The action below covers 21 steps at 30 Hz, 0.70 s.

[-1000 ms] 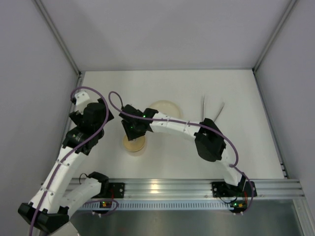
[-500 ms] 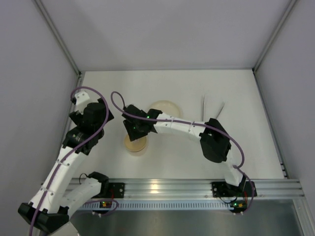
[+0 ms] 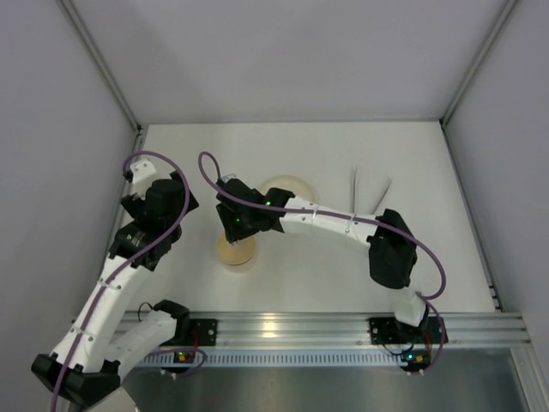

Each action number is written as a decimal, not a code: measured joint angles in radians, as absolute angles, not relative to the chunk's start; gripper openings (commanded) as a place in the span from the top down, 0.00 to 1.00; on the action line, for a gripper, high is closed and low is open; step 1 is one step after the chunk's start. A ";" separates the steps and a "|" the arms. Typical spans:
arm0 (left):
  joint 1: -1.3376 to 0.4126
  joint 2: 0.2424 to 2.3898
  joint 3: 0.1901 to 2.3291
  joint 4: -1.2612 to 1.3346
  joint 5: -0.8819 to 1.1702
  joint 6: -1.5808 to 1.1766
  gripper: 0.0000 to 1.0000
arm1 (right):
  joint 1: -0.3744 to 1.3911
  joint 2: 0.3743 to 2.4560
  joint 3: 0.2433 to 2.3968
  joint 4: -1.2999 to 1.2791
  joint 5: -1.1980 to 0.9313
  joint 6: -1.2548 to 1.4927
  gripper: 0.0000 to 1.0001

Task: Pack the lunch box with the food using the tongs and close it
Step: Close the box lid on the packing box.

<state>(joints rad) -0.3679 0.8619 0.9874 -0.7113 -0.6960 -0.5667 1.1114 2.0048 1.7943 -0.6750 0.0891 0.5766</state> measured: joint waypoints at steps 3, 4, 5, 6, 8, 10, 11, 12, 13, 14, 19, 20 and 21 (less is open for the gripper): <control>-0.368 0.862 0.987 -0.711 -0.696 -0.567 0.01 | 1.120 1.992 1.772 -0.677 0.105 0.578 0.61; -0.368 0.862 0.987 -0.711 -0.696 -0.568 0.01 | 1.123 1.990 1.758 -0.677 0.107 0.580 0.61; -0.368 0.862 0.987 -0.711 -0.696 -0.568 0.01 | 1.125 1.990 1.745 -0.677 0.108 0.580 0.61; -0.368 0.862 0.987 -0.711 -0.696 -0.569 0.01 | 1.126 1.991 1.729 -0.677 0.109 0.583 0.61; -0.368 0.862 0.987 -0.711 -0.696 -0.570 0.01 | 1.126 1.991 1.695 -0.673 0.109 0.588 0.62; -0.368 0.862 0.987 -0.711 -0.696 -0.570 0.01 | 1.126 1.991 1.662 -0.675 0.107 0.595 0.62; -0.368 0.862 0.987 -0.711 -0.696 -0.570 0.01 | 1.126 1.993 1.652 -0.674 0.107 0.596 0.62; -0.368 0.862 0.987 -0.711 -0.696 -0.570 0.01 | 1.126 1.993 1.651 -0.671 0.107 0.598 0.63; -0.368 0.862 0.987 -0.711 -0.696 -0.570 0.01 | 1.126 1.994 1.651 -0.669 0.105 0.599 0.63; -0.368 0.862 0.987 -0.711 -0.696 -0.570 0.01 | 1.126 1.997 1.651 -0.665 0.104 0.600 0.63; -0.368 0.862 0.987 -0.711 -0.696 -0.570 0.01 | 1.126 2.006 1.651 -0.645 0.103 0.604 0.62; -0.368 0.862 0.987 -0.711 -0.696 -0.570 0.01 | 1.126 2.006 1.651 -0.644 0.103 0.604 0.62; -0.368 0.862 0.987 -0.711 -0.696 -0.570 0.01 | 1.126 2.006 1.651 -0.643 0.103 0.604 0.63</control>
<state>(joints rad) -0.3679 0.8619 0.9874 -0.7113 -0.6960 -0.5701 1.1255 2.0064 1.6508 -0.6434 0.1028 0.6037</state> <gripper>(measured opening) 0.991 0.375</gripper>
